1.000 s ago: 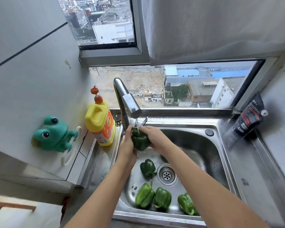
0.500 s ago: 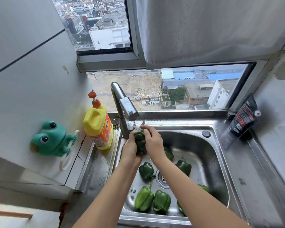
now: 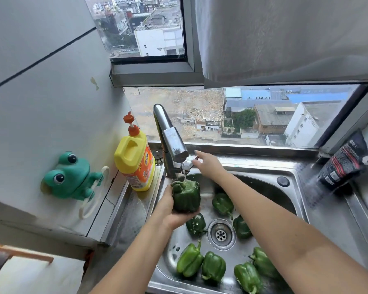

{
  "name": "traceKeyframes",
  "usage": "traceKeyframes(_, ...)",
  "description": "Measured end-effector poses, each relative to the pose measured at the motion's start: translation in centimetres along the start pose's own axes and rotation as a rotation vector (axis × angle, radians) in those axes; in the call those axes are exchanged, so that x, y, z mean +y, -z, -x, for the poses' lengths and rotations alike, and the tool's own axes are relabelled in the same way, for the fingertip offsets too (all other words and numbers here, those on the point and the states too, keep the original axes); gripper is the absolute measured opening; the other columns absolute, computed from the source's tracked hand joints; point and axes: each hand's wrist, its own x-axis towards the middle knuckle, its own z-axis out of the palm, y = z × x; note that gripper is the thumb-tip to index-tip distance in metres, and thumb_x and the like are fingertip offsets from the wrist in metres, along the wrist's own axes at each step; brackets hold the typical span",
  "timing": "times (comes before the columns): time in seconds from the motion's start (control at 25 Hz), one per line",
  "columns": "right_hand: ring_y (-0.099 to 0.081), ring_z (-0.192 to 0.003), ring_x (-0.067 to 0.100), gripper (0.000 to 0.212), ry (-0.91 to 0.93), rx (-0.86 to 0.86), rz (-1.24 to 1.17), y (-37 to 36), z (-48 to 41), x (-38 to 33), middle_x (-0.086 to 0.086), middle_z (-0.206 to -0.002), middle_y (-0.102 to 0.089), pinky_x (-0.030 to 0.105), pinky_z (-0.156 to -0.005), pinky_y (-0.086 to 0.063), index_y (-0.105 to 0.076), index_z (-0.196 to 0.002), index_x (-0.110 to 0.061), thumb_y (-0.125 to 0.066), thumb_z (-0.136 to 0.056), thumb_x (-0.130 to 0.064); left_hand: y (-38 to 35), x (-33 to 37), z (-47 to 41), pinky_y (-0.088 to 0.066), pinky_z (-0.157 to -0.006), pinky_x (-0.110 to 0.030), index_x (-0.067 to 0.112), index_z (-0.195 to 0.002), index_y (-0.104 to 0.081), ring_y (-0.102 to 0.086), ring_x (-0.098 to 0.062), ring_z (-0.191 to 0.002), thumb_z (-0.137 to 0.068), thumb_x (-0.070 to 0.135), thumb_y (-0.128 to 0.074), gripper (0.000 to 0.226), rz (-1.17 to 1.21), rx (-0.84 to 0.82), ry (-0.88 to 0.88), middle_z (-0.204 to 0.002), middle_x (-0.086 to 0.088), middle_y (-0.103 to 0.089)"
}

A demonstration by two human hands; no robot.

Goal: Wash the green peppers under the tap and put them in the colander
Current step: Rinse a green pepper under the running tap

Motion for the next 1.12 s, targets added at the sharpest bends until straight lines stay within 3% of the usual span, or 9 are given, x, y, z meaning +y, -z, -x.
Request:
traceKeyframes(0.12,-0.064,-0.098,0.025,0.034,-0.045,-0.004,-0.065,-0.5,-2.7,0.2,0.016,-0.111,-0.068,0.034,-0.089,-0.05,-0.064,-0.116,0.0,-0.052,-0.094,-0.022,0.4,-0.1,-0.1,-0.045,-0.076,-0.055,0.004,-0.105,-0.059,-0.056,-0.037,-0.092,-0.082,0.041,-0.061,0.043,0.008,-0.024,0.068,-0.105,-0.023,-0.06)
traceKeyframes(0.24,-0.065,-0.068,0.019,0.029,-0.218,-0.084,-0.39,-1.3,-3.3,0.8,0.022,-0.089,-0.062,0.036,-0.074,-0.059,-0.06,-0.101,0.015,-0.045,-0.094,-0.009,0.6,-0.1,-0.1,-0.043,-0.081,-0.058,0.003,-0.103,-0.06,-0.056,-0.039,-0.095,-0.084,0.04,-0.06,0.042,-0.011,-0.031,0.084,-0.107,-0.025,-0.059)
traceKeyframes(0.4,-0.069,-0.086,0.026,0.03,-0.121,-0.064,-0.307,-1.6,-2.2,0.8,0.025,-0.099,-0.068,0.02,-0.062,-0.058,-0.06,-0.107,0.012,-0.041,-0.094,-0.006,0.5,-0.3,0.1,-0.042,-0.089,-0.058,0.003,-0.099,-0.06,-0.055,-0.039,-0.096,-0.081,0.037,-0.062,0.039,0.031,-0.027,0.07,-0.105,-0.024,-0.059)
traceKeyframes(0.48,-0.07,-0.091,0.028,0.029,-0.073,-0.04,-0.296,-1.9,-1.8,0.9,0.024,-0.102,-0.068,0.026,-0.069,-0.059,-0.062,-0.107,0.008,-0.043,-0.094,-0.009,0.5,-0.4,0.2,-0.042,-0.089,-0.058,0.005,-0.101,-0.06,-0.055,-0.04,-0.097,-0.081,0.038,-0.062,0.039,0.029,-0.031,0.065,-0.107,-0.024,-0.059)
traceKeyframes(0.56,-0.069,-0.083,0.026,0.029,-0.015,-0.012,-0.249,-2.4,-1.4,1.4,0.019,-0.092,-0.07,0.038,-0.079,-0.058,-0.063,-0.109,0.004,-0.045,-0.093,-0.013,0.7,-0.3,0.2,-0.042,-0.087,-0.058,0.006,-0.103,-0.06,-0.054,-0.041,-0.097,-0.084,0.041,-0.059,0.04,0.027,-0.035,0.055,-0.109,-0.024,-0.059)
traceKeyframes(0.72,-0.057,-0.076,0.018,0.041,0.147,0.048,-0.042,-4.5,1.0,2.3,0.01,-0.085,-0.065,0.026,-0.072,-0.043,-0.051,-0.134,-0.009,-0.047,-0.095,-0.018,1.3,0.2,-0.1,-0.044,-0.076,-0.058,0.007,-0.117,-0.058,-0.054,-0.041,-0.098,-0.085,0.046,-0.057,0.05,0.068,-0.04,0.057,-0.113,-0.024,-0.058)
traceKeyframes(0.96,-0.063,-0.101,0.032,0.045,0.175,0.138,0.068,-6.0,2.0,2.5,0.018,-0.107,-0.069,0.036,-0.088,-0.046,-0.041,-0.141,-0.01,-0.044,-0.098,-0.02,2.9,0.2,-0.4,-0.043,-0.078,-0.059,0.007,-0.118,-0.057,-0.054,-0.041,-0.098,-0.084,0.046,-0.057,0.051,0.093,-0.047,0.06,-0.113,-0.024,-0.058)
traceKeyframes(1.04,-0.062,-0.105,0.032,0.048,0.124,0.066,0.097,-5.4,1.8,2.3,0.018,-0.115,-0.067,0.033,-0.089,-0.045,-0.038,-0.143,-0.013,-0.045,-0.098,-0.026,3.3,0.2,-0.3,-0.043,-0.079,-0.059,0.007,-0.114,-0.058,-0.054,-0.041,-0.098,-0.085,0.047,-0.057,0.049,0.077,-0.046,0.056,-0.112,-0.023,-0.058)
traceKeyframes(1.12,-0.051,-0.124,0.03,0.052,0.077,-0.068,0.119,-4.0,2.0,1.9,0.016,-0.141,-0.049,0.031,-0.101,-0.038,-0.032,-0.147,-0.016,-0.043,-0.099,-0.032,3.1,0.1,0.1,-0.043,-0.084,-0.059,0.007,-0.107,-0.059,-0.054,-0.04,-0.097,-0.087,0.047,-0.055,0.045,0.055,-0.036,0.027,-0.11,-0.023,-0.058)
